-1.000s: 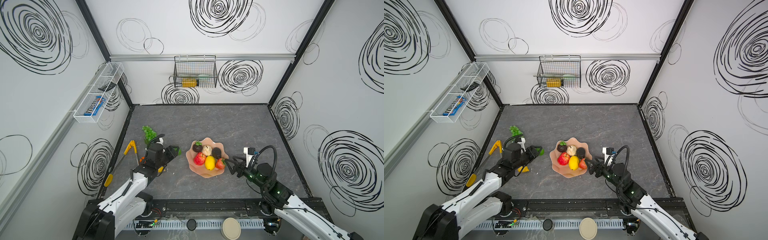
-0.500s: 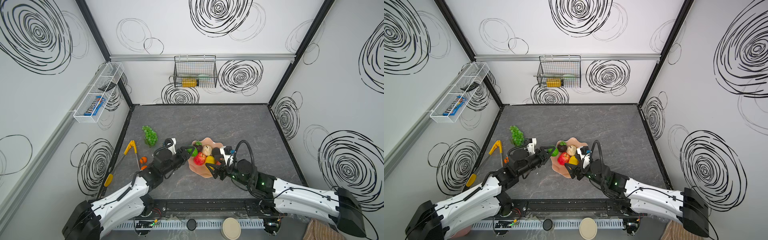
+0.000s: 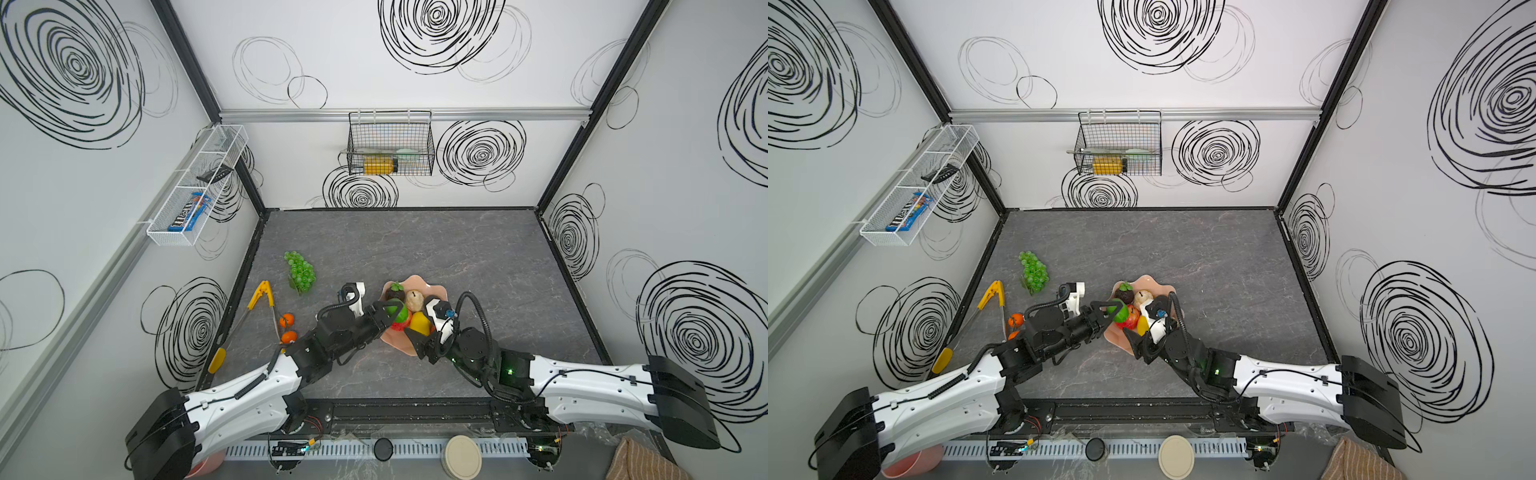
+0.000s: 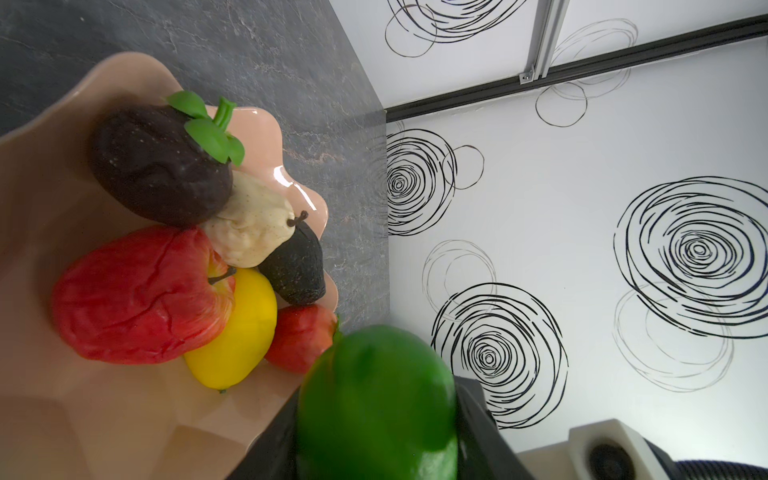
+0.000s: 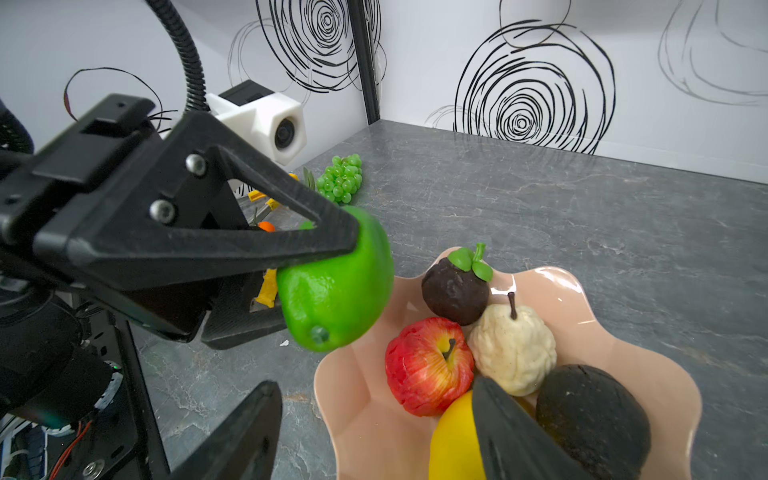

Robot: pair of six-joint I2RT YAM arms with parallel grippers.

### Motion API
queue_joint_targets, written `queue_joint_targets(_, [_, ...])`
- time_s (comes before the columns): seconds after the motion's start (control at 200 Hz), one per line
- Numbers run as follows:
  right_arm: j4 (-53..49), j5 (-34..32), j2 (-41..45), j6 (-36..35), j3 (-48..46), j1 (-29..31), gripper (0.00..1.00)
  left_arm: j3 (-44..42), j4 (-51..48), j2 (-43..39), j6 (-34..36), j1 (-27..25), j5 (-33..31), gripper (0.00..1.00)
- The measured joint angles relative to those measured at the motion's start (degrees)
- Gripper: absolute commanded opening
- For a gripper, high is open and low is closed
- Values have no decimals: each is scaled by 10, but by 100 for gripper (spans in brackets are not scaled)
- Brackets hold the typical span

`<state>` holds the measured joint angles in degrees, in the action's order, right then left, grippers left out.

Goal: Place and organize the fake fruits in the fruit bowl
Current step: 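Close the right gripper on the green lime while the left gripper holds it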

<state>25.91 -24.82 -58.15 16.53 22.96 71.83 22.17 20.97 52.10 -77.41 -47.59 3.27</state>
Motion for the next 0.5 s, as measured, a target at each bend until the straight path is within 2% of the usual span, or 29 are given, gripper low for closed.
queue_joint_targets(0.235, [16,-17,-34,-1,26,15,74,0,9,13,0,-22,-8,54])
queue_joint_targets(0.495, [19,-38,-66,0,46,19,64,0,20,19,-2,-40,-12,53])
